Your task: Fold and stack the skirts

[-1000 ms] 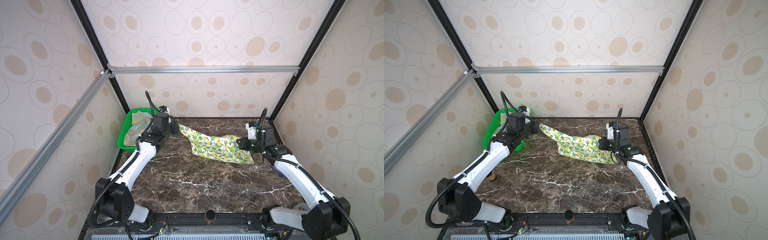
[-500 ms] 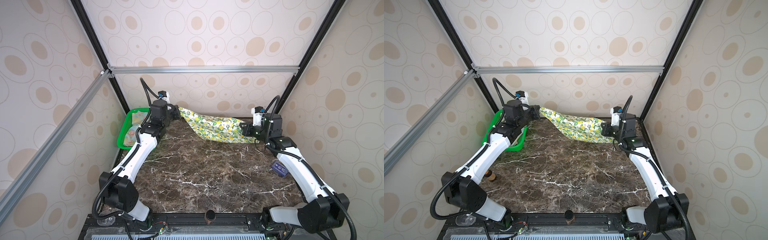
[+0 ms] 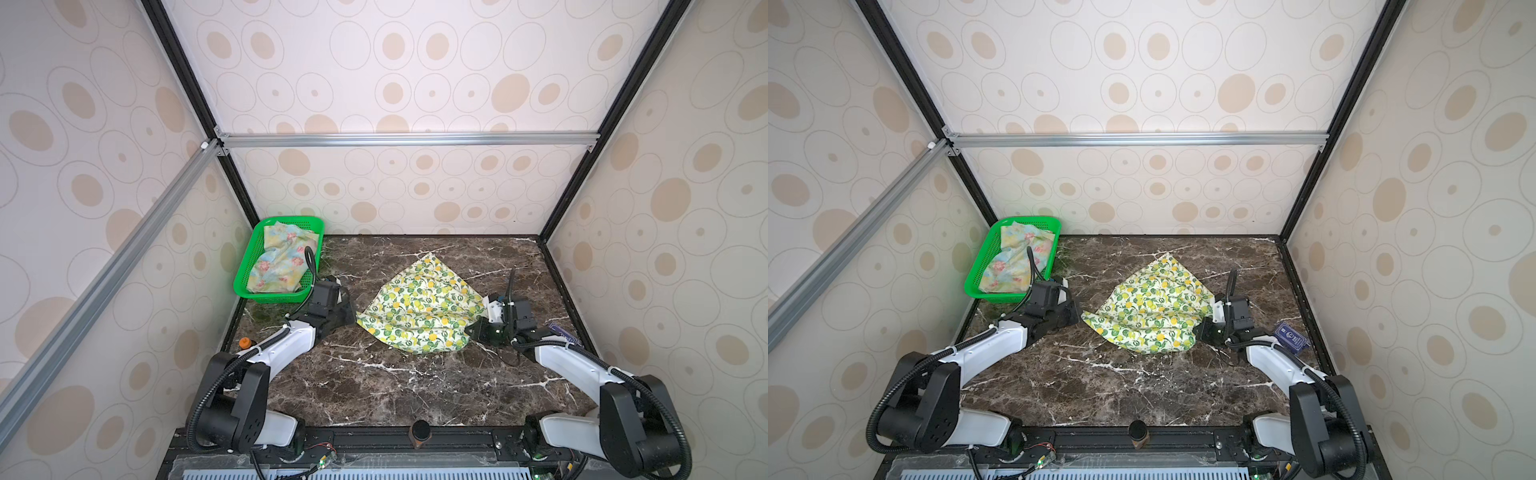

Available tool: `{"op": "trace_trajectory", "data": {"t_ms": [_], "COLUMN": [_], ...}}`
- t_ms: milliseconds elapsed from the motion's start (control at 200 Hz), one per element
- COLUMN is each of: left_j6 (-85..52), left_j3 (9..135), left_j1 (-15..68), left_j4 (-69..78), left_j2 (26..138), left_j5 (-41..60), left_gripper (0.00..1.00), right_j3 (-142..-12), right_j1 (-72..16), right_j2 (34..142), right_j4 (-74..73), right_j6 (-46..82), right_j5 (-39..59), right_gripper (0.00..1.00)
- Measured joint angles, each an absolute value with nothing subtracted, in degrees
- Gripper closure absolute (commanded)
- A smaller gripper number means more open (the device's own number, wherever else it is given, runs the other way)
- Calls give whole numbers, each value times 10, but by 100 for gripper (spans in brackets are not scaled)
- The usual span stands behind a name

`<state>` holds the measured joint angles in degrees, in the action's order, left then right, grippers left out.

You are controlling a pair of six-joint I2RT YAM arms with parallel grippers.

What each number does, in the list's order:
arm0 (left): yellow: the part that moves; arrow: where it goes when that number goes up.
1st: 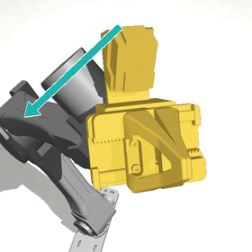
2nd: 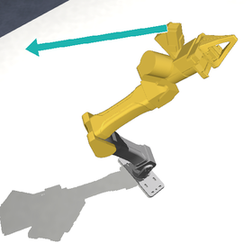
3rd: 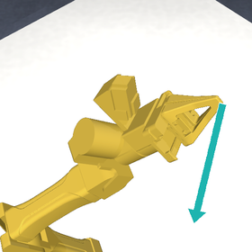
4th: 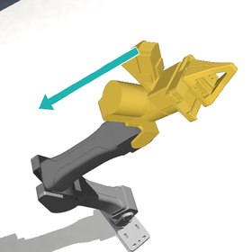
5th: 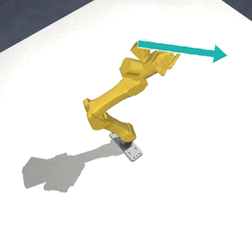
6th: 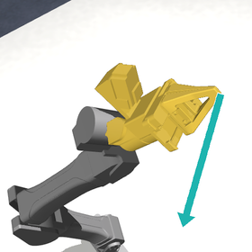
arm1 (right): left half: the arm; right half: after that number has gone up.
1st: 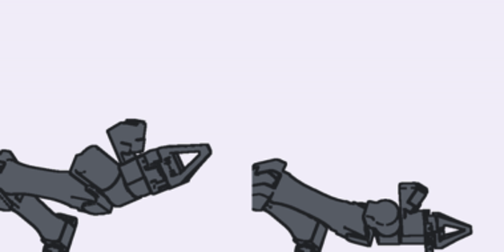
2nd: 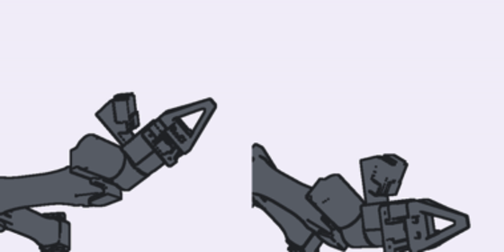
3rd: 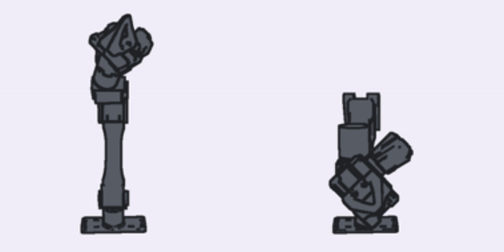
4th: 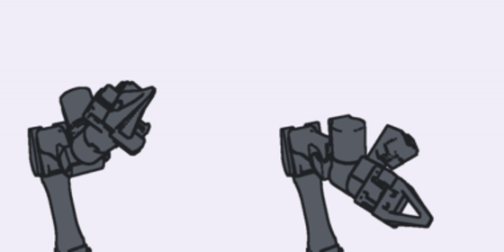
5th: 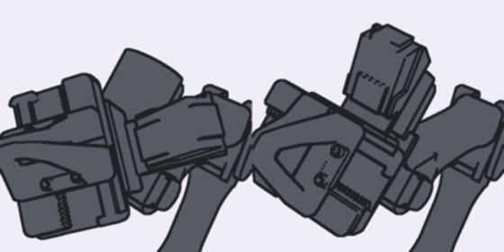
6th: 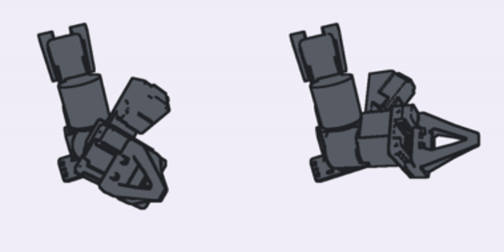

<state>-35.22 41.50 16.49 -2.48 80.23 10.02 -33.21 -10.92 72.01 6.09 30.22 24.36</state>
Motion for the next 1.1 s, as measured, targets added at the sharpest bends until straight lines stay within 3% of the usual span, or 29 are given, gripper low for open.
{"op": "trace_trajectory", "data": {"t_ms": [270,390,505,630,920,1100], "left_j6": [-351,-346,-345,-345,-345,-345], "left_j3": [479,522,529,528,526,525], "left_j1": [165,165,165,165,165,165], "left_j4": [-22,-20,-19,-21,-19,-22], "left_j2": [825,871,906,927,927,930], "left_j5": [101,99,100,103,116,119], "left_gripper": [100,100,100,100,100,100], "right_j3": [-477,-566,-618,-593,-418,-357], "right_j1": [-109,-108,-106,-107,-128,-146], "right_j2": [823,914,982,979,818,797], "right_j4": [88,90,79,70,74,62], "right_j6": [309,327,337,341,319,317], "right_j5": [211,208,213,214,188,185], "right_gripper": [100,61,47,43,41,41]}}
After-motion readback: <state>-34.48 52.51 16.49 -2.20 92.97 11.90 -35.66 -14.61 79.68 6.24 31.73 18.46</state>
